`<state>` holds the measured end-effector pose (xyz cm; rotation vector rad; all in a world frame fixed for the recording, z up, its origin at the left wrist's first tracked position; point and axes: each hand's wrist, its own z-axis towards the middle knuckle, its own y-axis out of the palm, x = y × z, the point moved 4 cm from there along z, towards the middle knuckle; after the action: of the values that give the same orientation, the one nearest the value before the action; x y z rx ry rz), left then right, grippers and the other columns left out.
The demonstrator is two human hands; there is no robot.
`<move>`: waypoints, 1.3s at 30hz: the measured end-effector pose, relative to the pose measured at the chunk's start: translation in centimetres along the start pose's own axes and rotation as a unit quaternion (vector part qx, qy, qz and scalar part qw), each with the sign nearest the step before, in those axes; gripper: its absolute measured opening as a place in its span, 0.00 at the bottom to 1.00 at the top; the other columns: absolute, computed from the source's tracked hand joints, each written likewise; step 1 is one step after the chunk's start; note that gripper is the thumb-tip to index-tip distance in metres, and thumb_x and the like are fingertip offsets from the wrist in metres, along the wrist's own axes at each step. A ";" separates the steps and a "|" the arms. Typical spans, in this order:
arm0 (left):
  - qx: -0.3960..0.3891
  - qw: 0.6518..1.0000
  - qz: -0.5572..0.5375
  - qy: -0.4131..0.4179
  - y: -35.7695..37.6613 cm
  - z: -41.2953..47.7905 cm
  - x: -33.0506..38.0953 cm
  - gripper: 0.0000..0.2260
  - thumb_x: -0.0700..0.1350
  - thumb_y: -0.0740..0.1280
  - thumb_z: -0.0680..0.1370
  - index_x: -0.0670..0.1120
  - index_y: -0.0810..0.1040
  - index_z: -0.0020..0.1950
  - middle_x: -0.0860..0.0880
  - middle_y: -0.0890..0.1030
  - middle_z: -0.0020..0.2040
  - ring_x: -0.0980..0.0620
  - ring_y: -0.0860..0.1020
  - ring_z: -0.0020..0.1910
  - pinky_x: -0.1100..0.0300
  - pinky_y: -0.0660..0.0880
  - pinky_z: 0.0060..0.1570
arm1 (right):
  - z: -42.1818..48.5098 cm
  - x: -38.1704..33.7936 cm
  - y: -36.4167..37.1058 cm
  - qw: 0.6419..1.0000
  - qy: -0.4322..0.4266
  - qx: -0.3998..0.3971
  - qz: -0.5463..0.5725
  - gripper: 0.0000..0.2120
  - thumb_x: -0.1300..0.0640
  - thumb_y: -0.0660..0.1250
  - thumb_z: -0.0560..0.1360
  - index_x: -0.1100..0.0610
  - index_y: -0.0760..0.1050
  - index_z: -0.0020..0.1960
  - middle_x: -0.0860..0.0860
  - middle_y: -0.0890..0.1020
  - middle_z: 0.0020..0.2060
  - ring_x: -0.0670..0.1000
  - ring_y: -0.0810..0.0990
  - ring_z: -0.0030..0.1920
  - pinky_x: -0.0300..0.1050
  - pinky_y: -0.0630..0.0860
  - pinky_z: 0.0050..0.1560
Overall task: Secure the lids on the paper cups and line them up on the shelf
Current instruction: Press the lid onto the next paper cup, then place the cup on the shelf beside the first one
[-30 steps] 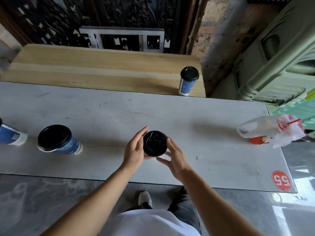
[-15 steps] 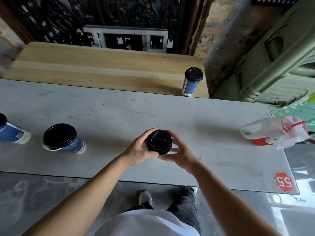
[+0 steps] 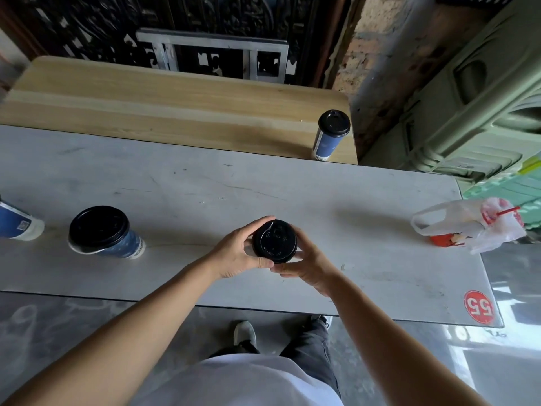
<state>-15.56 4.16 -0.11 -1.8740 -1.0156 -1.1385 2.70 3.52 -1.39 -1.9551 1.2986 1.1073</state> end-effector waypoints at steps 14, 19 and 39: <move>0.158 0.968 -0.187 -0.050 0.5 0.5 -0.7 0.14 0.55 0.73 0.72 0.58 0.77 0.56 0.53 0.80 0.62 0.58 0.83 0.52 0.48 0.84 0.49 | 2.5 -5.3 -1.5 0.979 -0.029 0.094 -0.177 0.32 0.64 0.82 0.65 0.47 0.71 0.61 0.43 0.80 0.52 0.40 0.78 0.54 0.31 0.71 0.51; 0.179 0.929 -0.312 -0.085 0.1 3.1 1.0 0.14 0.55 0.65 0.80 0.49 0.77 0.61 0.49 0.84 0.57 0.48 0.85 0.54 0.47 0.83 0.51 | 5.5 -9.4 -2.3 0.988 0.025 0.044 -0.143 0.32 0.59 0.80 0.67 0.52 0.68 0.66 0.52 0.80 0.52 0.45 0.82 0.49 0.38 0.79 0.43; 0.454 0.792 0.280 -0.297 -1.4 8.8 -10.3 0.38 0.59 0.62 0.74 0.42 0.61 0.79 0.37 0.53 0.81 0.32 0.47 0.80 0.34 0.46 0.76 | 20.6 -23.8 3.0 0.386 -0.128 -0.174 -0.897 0.26 0.55 0.71 0.71 0.50 0.69 0.67 0.51 0.75 0.55 0.56 0.77 0.50 0.48 0.66 0.43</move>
<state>-16.78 9.66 -12.49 -1.5071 -0.9517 0.3329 -11.70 29.91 8.38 -1.7797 -1.4379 0.2345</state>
